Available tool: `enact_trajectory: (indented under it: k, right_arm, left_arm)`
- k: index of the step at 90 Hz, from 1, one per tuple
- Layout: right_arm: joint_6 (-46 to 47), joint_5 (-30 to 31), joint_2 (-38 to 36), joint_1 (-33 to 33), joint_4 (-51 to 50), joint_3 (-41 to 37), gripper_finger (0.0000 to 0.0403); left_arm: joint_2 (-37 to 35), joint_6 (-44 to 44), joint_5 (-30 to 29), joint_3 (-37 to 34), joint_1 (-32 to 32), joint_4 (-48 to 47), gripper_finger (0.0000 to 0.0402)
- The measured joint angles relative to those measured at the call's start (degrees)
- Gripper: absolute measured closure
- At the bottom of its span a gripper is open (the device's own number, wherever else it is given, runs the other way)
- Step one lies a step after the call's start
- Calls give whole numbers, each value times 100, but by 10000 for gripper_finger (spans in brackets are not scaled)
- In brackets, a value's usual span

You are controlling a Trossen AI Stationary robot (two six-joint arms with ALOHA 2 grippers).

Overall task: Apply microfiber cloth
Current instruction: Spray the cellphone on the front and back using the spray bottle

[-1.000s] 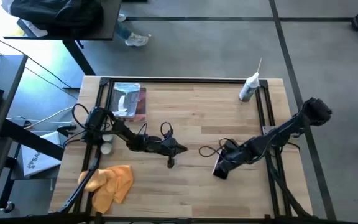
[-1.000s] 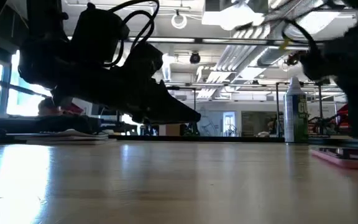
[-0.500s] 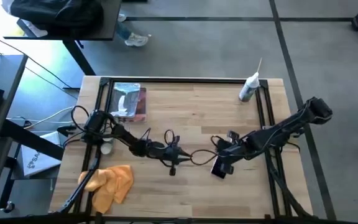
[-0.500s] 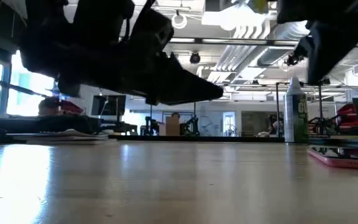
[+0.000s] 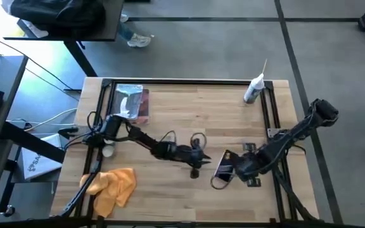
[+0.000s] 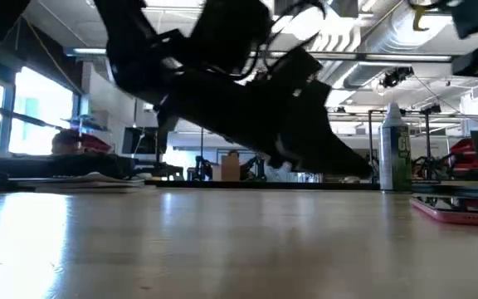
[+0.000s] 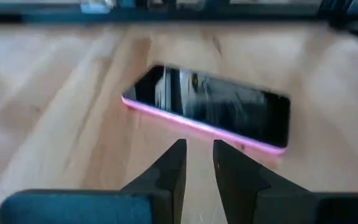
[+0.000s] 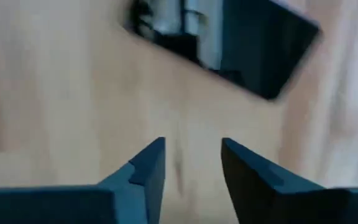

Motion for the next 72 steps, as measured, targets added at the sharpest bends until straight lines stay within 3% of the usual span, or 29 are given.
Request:
enact_trajectory:
  k: [13, 26, 44, 72]
  right_arm:
    - [667, 906, 0, 697, 209, -464, 258]
    - [922, 1688, 112, 1003, 1001, -990, 258]
    - [-28, 2151, 752, 992, 1568, -1241, 259]
    - [-1842, 3235, 2028, 953, 1790, -768, 259]
  left_arm:
    - [-29, 279, -79, 298, 13, -985, 339]
    - [-39, 359, -76, 325, 13, -1287, 339]
    - [-55, 395, -11, 329, 13, -1495, 339]
    - [-12, 512, 4, 315, 13, -1266, 339]
